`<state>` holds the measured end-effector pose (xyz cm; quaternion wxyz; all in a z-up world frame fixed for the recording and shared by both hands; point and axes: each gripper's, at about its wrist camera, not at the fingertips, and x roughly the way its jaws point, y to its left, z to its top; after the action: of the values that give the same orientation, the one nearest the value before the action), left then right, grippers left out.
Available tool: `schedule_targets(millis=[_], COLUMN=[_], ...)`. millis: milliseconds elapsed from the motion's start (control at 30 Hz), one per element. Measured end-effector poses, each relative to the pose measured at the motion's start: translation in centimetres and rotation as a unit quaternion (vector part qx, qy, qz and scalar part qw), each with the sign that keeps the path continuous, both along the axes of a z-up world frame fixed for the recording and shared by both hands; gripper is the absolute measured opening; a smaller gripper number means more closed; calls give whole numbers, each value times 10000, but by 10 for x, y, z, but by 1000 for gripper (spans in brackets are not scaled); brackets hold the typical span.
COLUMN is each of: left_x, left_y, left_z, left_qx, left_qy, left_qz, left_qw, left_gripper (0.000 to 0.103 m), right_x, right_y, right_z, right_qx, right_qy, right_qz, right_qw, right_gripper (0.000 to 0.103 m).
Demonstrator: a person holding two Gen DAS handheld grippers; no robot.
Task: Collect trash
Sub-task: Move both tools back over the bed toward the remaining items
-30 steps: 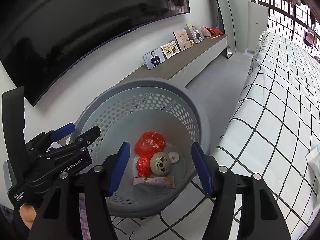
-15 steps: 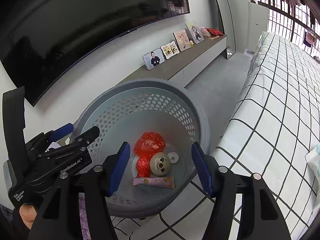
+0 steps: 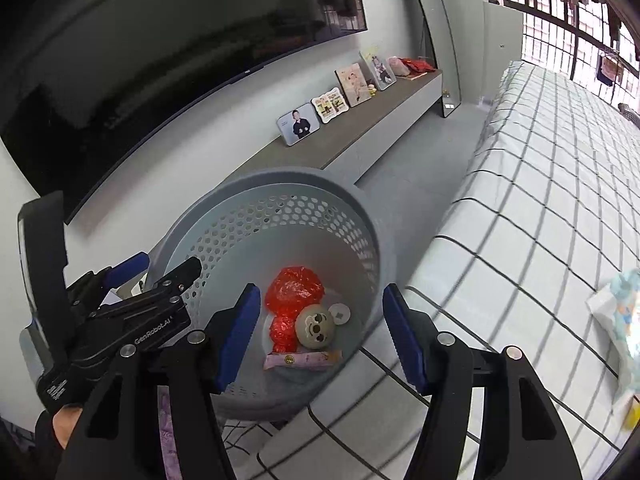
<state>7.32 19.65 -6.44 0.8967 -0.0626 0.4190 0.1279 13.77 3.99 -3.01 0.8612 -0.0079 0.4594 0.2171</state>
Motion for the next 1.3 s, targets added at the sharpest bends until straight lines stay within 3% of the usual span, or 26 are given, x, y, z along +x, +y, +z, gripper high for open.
schedule_targets(millis=[367, 567, 967, 1300], left_x=[-9, -16, -38, -55], left_y=[-23, -48, -146, -232], left_z=[18, 27, 61, 78], left_qx=[177, 95, -177, -223], left_qy=[-159, -201, -365, -418], left_qz=[-276, -518, -1569, -2221], left_qw=[9993, 9984, 9868, 9739], left_gripper=[73, 73, 74, 76], right_x=[-52, -89, -145, -144], right_y=[-65, -123, -257, -332], right_z=[17, 27, 30, 9], right_qx=[-80, -126, -271, -260], right_qy=[-76, -181, -277, -120], right_qz=[-628, -1154, -2356, -2595], right_qw=[9980, 9931, 9711, 9653], right_gripper=[61, 61, 64, 64])
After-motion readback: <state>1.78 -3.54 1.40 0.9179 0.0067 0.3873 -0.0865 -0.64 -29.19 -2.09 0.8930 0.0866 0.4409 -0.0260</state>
